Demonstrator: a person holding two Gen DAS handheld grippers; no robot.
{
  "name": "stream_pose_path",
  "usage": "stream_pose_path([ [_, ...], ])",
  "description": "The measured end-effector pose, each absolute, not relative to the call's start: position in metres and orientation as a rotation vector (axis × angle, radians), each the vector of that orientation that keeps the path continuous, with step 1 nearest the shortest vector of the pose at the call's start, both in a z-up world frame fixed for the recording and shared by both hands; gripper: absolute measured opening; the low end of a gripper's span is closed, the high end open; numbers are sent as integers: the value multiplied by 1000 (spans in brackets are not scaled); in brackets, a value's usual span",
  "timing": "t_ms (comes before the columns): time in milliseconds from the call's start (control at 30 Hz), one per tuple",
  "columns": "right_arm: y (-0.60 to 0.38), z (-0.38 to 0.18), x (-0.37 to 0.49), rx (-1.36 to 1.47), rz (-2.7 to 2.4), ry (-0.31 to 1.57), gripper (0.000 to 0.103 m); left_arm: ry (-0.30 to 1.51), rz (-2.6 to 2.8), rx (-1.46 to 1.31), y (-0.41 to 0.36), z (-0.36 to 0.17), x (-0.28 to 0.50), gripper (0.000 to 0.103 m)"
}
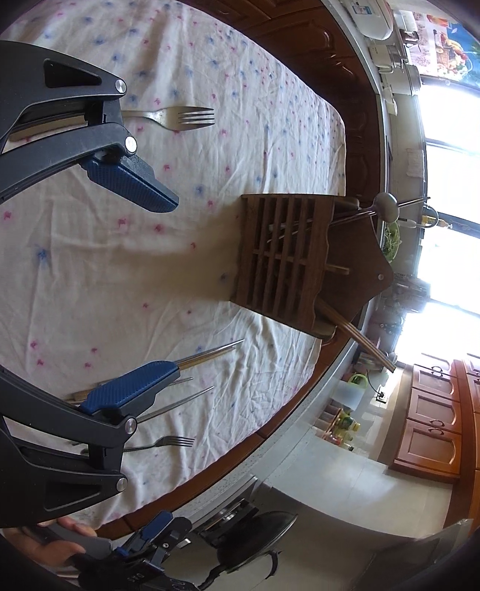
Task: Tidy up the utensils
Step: 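Move both open grippers back to the remaining chopsticks on the cloth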
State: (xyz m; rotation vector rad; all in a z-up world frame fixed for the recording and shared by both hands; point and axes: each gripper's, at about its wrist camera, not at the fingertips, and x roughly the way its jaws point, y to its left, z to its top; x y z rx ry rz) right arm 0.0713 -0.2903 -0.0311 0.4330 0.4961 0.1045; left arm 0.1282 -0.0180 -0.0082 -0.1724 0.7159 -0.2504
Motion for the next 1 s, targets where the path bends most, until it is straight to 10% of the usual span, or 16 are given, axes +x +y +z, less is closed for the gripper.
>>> stream_pose_path([
  [367, -291, -39, 74, 431, 116, 523, 99, 767, -282, -131, -41, -18, 135, 85],
  [733, -288, -58, 98, 441, 140, 616, 56, 826, -365, -68, -77, -31, 158, 84],
  [1000, -293, -57, 108, 457, 139, 624, 53, 913, -402, 6, -121, -54, 206, 62],
])
